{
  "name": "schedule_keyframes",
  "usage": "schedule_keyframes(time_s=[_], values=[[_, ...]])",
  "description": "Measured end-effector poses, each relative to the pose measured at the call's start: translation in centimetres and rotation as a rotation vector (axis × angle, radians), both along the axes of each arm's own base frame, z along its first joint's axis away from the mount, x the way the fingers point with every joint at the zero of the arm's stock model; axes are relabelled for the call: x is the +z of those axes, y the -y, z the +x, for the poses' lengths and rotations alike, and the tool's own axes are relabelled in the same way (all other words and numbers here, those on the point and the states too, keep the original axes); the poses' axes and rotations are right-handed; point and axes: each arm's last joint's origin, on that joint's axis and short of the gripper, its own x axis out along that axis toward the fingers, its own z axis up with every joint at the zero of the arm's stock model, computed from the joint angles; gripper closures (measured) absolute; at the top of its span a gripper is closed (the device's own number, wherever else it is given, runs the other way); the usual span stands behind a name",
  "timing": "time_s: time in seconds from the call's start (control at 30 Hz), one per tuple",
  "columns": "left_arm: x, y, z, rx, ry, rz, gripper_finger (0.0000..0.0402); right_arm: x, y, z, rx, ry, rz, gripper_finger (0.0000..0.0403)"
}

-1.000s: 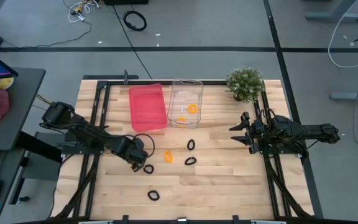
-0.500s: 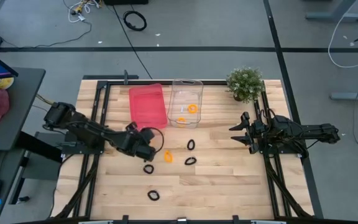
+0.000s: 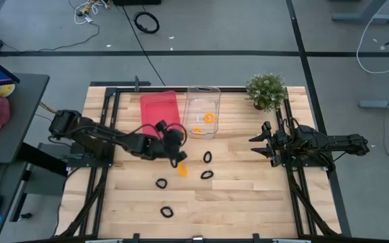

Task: Sort spring keychains
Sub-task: Put the yellow spring keychain into the transparent bin

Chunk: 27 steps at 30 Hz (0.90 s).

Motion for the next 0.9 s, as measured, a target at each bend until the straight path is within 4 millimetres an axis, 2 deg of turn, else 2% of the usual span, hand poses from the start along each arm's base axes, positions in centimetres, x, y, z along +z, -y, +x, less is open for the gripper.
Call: schedule_keyframes(time_s=[0.23,0.53,0.7,0.9], values=[[1.1,-2.6,1.1,-0.017,0.048,0.068,0.0398,0.0,0.0,0.0,0.0,0.0,0.0,0.0223],[1.8,-7.0,1.8,-0.02,0.161,-0.025,0.0393,0.0,0.0,0.0,0.0,0.0,0.0,0.0223],[2.2,-8.2,1.9,-0.081,0.216,-0.087,0.0385,0.0,0.0,0.0,0.0,0.0,0.0,0.0223],[2.1,-8.5,1.9,-0.082,0.229,-0.115,0.0354,0.0,0.0,0.0,0.0,0.0,0.0,0.0223]])
